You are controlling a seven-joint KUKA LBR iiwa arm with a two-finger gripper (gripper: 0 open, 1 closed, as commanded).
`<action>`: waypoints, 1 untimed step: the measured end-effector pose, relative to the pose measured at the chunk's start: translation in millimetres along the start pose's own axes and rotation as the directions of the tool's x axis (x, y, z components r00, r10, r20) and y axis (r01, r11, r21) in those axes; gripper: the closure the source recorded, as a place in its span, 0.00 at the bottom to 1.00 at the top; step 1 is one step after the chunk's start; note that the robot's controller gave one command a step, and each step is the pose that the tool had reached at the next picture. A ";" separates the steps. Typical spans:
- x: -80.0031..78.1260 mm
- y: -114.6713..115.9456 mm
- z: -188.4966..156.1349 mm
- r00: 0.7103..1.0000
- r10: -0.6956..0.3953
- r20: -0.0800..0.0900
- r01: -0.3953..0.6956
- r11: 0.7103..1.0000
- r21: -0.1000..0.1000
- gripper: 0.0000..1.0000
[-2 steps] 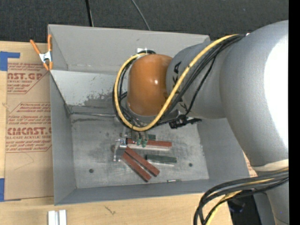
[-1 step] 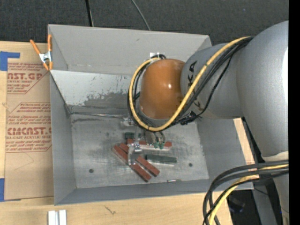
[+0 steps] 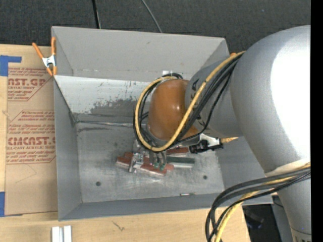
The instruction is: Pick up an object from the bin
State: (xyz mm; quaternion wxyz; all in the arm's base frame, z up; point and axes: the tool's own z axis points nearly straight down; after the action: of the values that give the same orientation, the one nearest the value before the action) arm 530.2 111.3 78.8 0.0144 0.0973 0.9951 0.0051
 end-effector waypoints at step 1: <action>0.0 0.0 0.0 1.000 0.000 0.000 0.000 1.000 0.000 1.00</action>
Offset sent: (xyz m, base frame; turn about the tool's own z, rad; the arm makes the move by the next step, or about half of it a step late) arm -0.0208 -0.0264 0.1995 -0.0181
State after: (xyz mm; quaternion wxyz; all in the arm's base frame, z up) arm 530.2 111.3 78.8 0.0144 0.0972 0.9951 0.0051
